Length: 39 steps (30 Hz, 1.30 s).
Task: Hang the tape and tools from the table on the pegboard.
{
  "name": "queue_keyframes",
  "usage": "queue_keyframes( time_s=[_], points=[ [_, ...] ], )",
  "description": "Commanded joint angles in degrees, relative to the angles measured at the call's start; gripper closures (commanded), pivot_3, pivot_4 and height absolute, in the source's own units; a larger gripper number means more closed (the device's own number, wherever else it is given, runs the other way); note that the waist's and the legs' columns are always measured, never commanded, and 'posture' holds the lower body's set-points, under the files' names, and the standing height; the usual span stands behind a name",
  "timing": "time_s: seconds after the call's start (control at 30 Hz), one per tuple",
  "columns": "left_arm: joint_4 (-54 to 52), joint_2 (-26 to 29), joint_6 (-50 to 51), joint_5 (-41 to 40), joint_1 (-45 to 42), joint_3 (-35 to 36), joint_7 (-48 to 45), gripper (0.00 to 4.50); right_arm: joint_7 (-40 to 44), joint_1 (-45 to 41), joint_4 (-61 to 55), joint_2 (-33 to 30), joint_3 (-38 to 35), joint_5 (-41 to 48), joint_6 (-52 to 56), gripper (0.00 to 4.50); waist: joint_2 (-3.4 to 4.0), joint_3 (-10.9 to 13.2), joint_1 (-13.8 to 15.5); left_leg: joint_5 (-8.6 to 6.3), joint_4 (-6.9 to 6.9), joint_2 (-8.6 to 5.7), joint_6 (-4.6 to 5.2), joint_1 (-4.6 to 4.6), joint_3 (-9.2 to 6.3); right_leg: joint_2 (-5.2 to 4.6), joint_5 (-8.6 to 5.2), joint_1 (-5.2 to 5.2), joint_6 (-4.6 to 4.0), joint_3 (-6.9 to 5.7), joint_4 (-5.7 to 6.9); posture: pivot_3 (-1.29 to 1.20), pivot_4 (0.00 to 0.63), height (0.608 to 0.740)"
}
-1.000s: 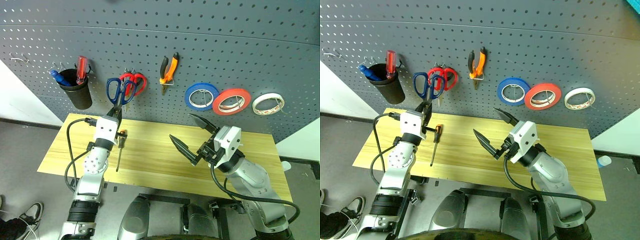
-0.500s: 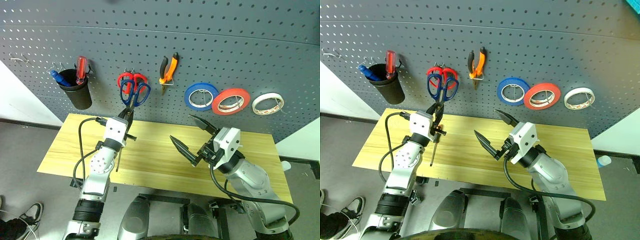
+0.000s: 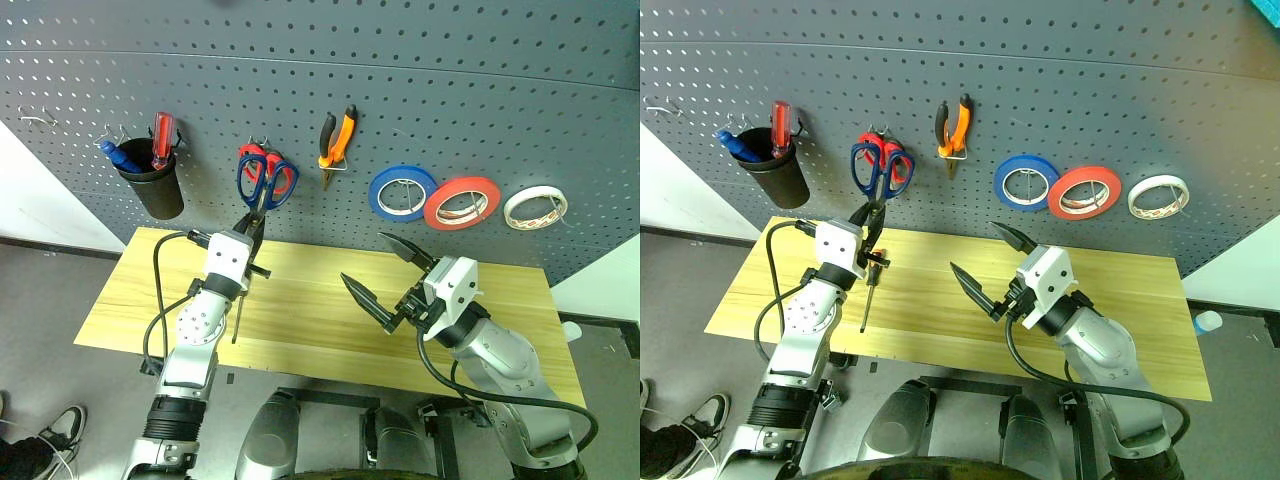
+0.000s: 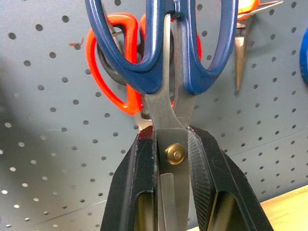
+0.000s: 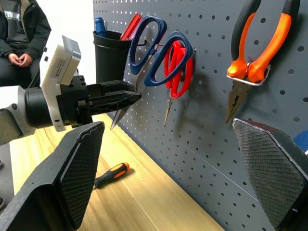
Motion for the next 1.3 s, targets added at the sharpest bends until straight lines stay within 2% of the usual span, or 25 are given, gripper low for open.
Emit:
queue_keyframes(
  time_s=[0.03, 0.87, 1.3],
  points=[
    [-0.7, 0.3, -1.2, -0.8, -1.2, 1.2, 0.4, 3.94, 0.0, -0.1, -0.6, 0.0, -0.5, 0.0, -1.5, 0.0, 0.0, 0.0, 0.0, 0.0, 0.0, 0.0, 0.0, 0.0, 0.0, 0.0, 0.0, 0.0, 0.0, 0.0, 0.0, 0.31, 0.122, 0.681],
    [6.7, 1.3, -3.6, -0.5, -4.6, 2.3, 0.7, 3.94, -0.4, 0.4, -0.8, -0.4, -0.6, -0.7, -1.2, 0.0, 0.0, 0.0, 0.0, 0.0, 0.0, 0.0, 0.0, 0.03, 0.0, 0.01, 0.01, 0.01, 0.0, 0.0, 0.01, 0.3, 0.128, 0.681],
    [32.9, -1.4, -9.8, 1.2, -18.9, 1.4, 4.8, 3.99, -0.6, 0.0, -0.7, -0.5, -0.5, -0.8, -0.8, 0.0, 0.0, 0.0, -0.2, 0.0, 0.01, -0.01, 0.0, 0.17, 0.0, 0.02, 0.02, 0.15, -0.02, 0.0, 0.0, 0.29, 0.133, 0.681]
  ],
)
